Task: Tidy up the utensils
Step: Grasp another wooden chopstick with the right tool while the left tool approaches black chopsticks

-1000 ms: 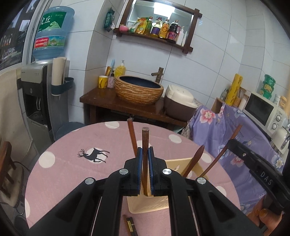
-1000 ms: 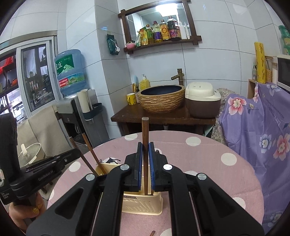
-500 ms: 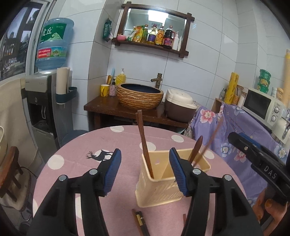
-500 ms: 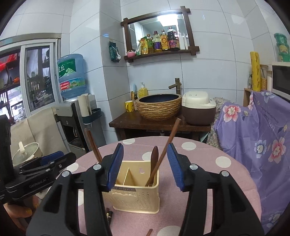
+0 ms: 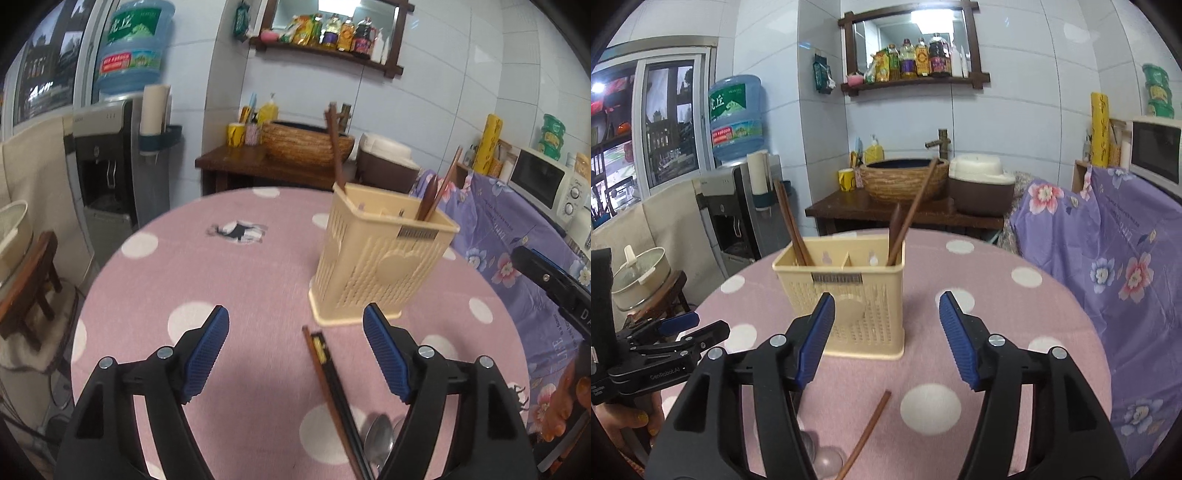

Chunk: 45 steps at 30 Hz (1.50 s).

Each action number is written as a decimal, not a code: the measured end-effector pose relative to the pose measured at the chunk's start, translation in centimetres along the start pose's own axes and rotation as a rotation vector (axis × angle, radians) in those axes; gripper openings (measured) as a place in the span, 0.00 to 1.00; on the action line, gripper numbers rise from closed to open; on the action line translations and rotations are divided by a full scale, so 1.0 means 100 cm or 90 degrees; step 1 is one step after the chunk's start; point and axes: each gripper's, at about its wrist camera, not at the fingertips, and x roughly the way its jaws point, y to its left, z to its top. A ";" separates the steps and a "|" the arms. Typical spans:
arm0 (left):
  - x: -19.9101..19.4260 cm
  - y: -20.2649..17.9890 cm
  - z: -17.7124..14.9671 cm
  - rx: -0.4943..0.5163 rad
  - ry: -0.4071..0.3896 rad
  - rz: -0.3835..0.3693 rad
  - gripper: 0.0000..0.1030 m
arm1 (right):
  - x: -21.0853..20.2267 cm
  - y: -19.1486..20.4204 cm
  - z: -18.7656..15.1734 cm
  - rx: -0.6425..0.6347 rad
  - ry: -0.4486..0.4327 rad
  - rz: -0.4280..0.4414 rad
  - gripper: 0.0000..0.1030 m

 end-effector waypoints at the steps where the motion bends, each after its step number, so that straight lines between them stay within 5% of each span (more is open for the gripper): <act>1: 0.001 0.002 -0.005 -0.003 0.007 0.004 0.72 | 0.001 -0.002 -0.007 0.006 0.011 -0.001 0.58; 11: 0.007 0.020 -0.048 -0.029 0.067 0.025 0.67 | 0.011 -0.009 -0.071 0.041 0.106 -0.030 0.58; 23: 0.015 0.013 -0.084 -0.032 0.124 0.006 0.47 | 0.019 0.008 -0.129 0.048 0.193 -0.025 0.58; 35: 0.020 0.008 -0.083 -0.020 0.131 0.006 0.45 | 0.061 0.013 -0.112 0.020 0.242 -0.042 0.55; 40: 0.028 0.005 -0.076 0.000 0.136 0.013 0.45 | 0.093 0.021 -0.115 0.000 0.295 -0.052 0.44; 45: 0.039 0.001 -0.068 0.001 0.147 0.002 0.45 | 0.099 0.026 -0.114 -0.026 0.290 -0.054 0.33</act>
